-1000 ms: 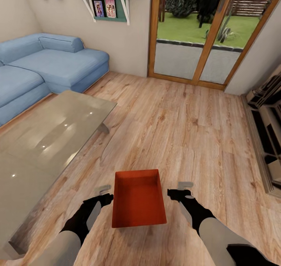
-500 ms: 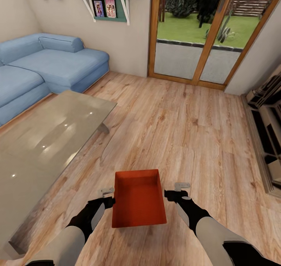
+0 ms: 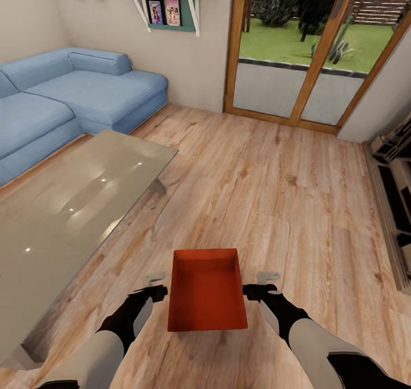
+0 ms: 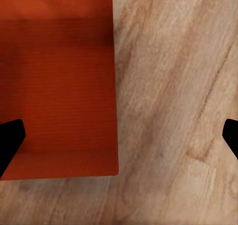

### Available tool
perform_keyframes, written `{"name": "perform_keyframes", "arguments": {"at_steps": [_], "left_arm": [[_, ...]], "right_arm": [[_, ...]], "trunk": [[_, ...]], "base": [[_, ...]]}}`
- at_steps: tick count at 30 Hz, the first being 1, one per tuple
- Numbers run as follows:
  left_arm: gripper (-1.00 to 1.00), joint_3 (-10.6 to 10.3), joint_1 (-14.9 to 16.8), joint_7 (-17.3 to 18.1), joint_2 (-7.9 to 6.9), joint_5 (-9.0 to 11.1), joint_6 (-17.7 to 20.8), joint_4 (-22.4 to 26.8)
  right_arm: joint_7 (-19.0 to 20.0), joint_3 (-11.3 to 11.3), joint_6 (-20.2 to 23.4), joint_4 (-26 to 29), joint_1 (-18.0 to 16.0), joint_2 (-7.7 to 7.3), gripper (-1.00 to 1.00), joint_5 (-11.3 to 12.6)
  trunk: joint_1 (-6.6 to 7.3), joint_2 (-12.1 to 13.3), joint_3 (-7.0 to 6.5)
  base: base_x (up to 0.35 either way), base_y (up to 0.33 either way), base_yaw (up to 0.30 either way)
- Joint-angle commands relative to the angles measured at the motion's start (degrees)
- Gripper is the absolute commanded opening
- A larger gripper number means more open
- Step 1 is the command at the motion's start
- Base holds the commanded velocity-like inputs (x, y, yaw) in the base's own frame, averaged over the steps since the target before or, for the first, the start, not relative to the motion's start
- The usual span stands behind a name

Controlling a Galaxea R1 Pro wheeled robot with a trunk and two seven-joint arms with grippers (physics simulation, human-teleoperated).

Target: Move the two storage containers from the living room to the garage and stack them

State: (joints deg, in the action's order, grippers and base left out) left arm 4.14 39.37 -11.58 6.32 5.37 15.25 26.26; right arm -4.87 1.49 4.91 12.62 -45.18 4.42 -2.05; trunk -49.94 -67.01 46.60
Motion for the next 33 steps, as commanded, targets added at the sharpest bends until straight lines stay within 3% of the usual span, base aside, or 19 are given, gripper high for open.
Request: {"name": "perform_keyframes", "arguments": {"at_steps": [1, 21, 27, 33], "left_arm": [[1.00, 0.2, 0.0, -0.2, 0.00, 0.6, 0.2, 0.1], [1.00, -0.2, 0.0, -0.1, 0.17, 0.3, 0.4, -0.1], [1.00, -4.6, 0.0, -0.2, 0.78, -1.5, 0.3, -3.3], [1.00, -5.2, 0.0, -0.2, 0.86, -1.7, 0.3, -3.7]], "right_arm": [[-0.2, 0.2, 0.4, 0.1, 0.0, 0.01, 1.00, -0.2], [-0.3, 0.1, -0.2, 0.0, 0.0, 0.12, 1.00, -0.1], [-0.9, 0.2, -0.2, 0.0, 0.0, 0.20, 1.00, 0.3], [-1.0, 0.2, -0.1, 0.0, 0.0, 0.13, 1.00, 0.3]], "trunk": [[0.00, 0.0, 0.04], [0.00, 0.0, -0.06], [0.00, 0.0, -0.06], [0.00, 0.0, -0.06]], "base": [[0.000, 0.000, 0.038], [0.000, 0.000, 0.061], [0.000, 0.000, 0.001], [0.000, 0.000, 0.000]]}}
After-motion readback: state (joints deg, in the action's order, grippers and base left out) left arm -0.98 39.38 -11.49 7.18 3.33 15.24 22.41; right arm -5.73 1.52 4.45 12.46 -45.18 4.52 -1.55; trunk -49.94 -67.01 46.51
